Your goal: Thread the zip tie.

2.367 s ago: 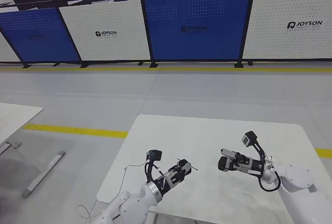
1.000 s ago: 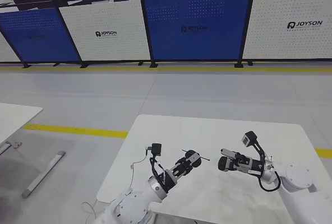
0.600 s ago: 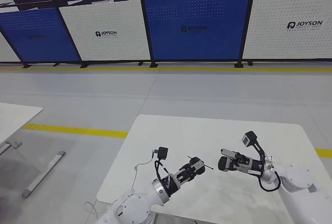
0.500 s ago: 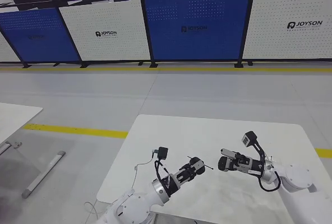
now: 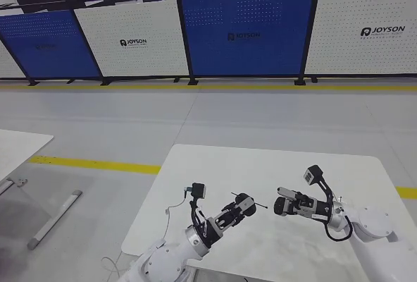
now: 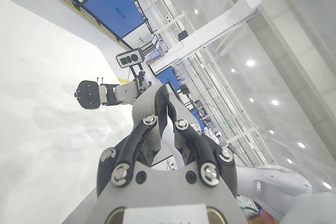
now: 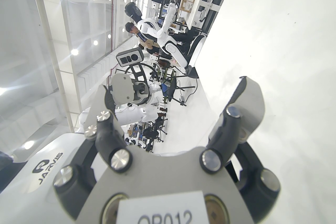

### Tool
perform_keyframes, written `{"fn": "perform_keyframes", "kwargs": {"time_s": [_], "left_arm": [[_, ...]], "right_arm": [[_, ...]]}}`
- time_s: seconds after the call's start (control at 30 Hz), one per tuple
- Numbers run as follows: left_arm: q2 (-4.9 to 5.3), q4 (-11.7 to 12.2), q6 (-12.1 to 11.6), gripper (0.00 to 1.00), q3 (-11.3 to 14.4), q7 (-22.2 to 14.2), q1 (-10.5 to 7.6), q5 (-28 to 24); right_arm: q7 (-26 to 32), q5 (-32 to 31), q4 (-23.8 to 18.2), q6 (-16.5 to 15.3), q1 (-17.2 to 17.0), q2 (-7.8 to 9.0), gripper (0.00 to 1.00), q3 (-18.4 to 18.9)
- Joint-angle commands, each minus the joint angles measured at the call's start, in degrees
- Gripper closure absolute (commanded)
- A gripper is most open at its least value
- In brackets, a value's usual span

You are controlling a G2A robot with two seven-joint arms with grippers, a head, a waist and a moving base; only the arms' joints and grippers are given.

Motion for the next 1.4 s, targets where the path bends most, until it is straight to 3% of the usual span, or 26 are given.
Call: {"fn": "perform_keyframes", "kwargs": {"time_s": [0.0, 0.07, 0.33, 0.73, 0.83, 1.03, 1.13, 1.2, 1.37], "left_arm": [[-0.01, 0.01, -0.02, 1.0, 0.02, 0.0, -0.01, -0.03], [-0.01, 0.01, -0.02, 1.0, 0.02, 0.0, -0.01, -0.03], [-0.2, 4.22, 3.48, 1.0, 2.73, 0.0, -1.39, 7.54], [-0.23, 4.39, 3.51, 1.0, 2.88, 0.18, -1.47, 7.61], [-0.23, 4.39, 3.51, 1.0, 2.88, 0.18, -1.47, 7.61], [-0.23, 4.39, 3.51, 1.0, 2.88, 0.18, -1.47, 7.61], [-0.23, 4.39, 3.51, 1.0, 2.88, 0.18, -1.47, 7.61], [-0.23, 4.39, 3.51, 1.0, 2.88, 0.18, -1.47, 7.61], [-0.23, 4.39, 3.51, 1.0, 2.88, 0.18, -1.47, 7.61]], "right_arm": [[0.0, 0.0, 0.0, 0.0, 0.0, 0.0, 0.0, 0.0], [0.0, 0.0, 0.0, 0.0, 0.0, 0.0, 0.0, 0.0], [0.0, 0.0, 0.0, 0.0, 0.0, 0.0, 0.0, 0.0], [-0.44, -0.25, -0.12, 0.0, -0.07, 0.01, 0.0, 0.04], [-7.38, -8.23, -4.15, 1.01, -0.92, 0.65, 0.0, 1.32], [-5.27, -15.09, -10.22, 7.55, -2.25, 3.18, 0.0, 8.86], [-2.18, -22.7, -11.7, 12.76, -0.71, 4.09, 0.0, 9.44], [-4.72, -28.69, -11.48, 15.92, 0.91, 4.27, 0.0, 8.81], [-4.72, -28.69, -11.48, 15.92, 0.91, 4.27, 0.0, 8.81]]}}
